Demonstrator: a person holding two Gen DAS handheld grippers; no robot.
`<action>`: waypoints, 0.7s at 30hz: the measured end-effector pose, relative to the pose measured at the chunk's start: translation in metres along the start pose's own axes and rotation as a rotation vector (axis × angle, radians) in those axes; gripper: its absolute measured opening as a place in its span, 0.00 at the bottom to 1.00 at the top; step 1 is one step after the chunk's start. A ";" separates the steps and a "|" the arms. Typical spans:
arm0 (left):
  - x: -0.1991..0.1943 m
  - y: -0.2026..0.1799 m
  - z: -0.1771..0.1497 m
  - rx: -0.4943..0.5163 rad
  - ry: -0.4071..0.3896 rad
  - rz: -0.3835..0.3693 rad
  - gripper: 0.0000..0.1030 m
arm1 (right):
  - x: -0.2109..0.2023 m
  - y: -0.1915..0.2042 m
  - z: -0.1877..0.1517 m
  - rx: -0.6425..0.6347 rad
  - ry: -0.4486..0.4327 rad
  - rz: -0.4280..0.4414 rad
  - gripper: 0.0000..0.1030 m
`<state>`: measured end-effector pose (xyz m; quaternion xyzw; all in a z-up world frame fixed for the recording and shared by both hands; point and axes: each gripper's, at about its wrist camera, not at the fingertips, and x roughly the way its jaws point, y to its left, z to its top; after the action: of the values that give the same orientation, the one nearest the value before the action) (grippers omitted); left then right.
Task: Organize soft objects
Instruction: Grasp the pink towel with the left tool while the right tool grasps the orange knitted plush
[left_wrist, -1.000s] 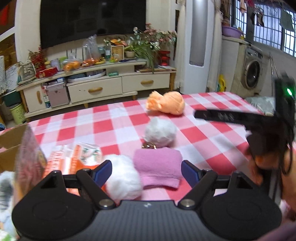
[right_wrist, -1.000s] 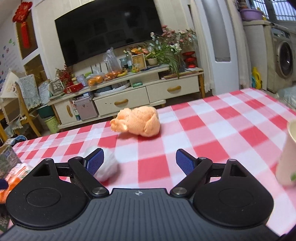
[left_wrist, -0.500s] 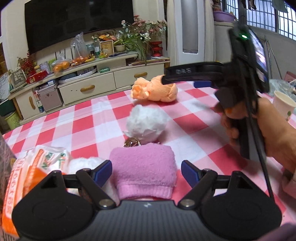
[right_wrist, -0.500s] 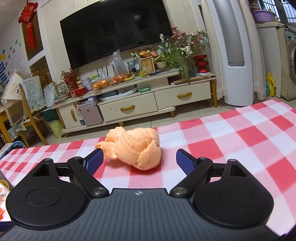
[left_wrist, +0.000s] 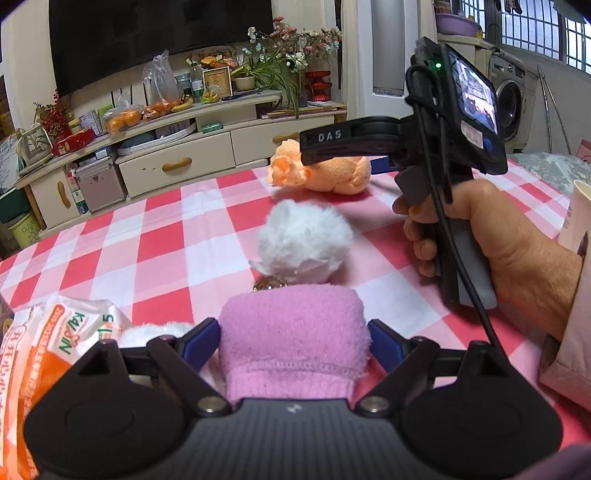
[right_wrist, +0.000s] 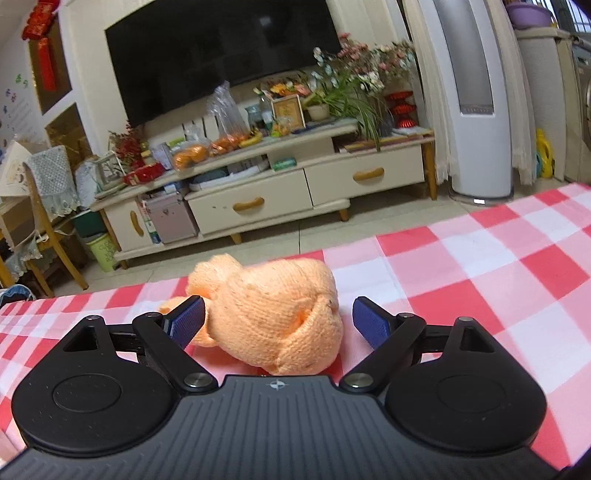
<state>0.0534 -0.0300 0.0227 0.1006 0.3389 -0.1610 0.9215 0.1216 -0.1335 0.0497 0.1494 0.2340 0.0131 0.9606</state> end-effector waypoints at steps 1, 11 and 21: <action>0.001 0.001 0.001 -0.003 0.002 -0.001 0.84 | 0.000 -0.002 0.000 0.019 0.001 0.002 1.00; 0.003 -0.002 0.003 -0.003 0.021 0.022 0.73 | -0.013 -0.006 -0.005 0.044 -0.007 0.016 0.79; -0.014 -0.012 -0.007 -0.018 0.027 -0.008 0.70 | -0.051 -0.014 -0.026 0.031 -0.007 0.000 0.77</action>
<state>0.0344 -0.0355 0.0256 0.0932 0.3531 -0.1601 0.9171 0.0635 -0.1446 0.0465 0.1645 0.2307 0.0087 0.9590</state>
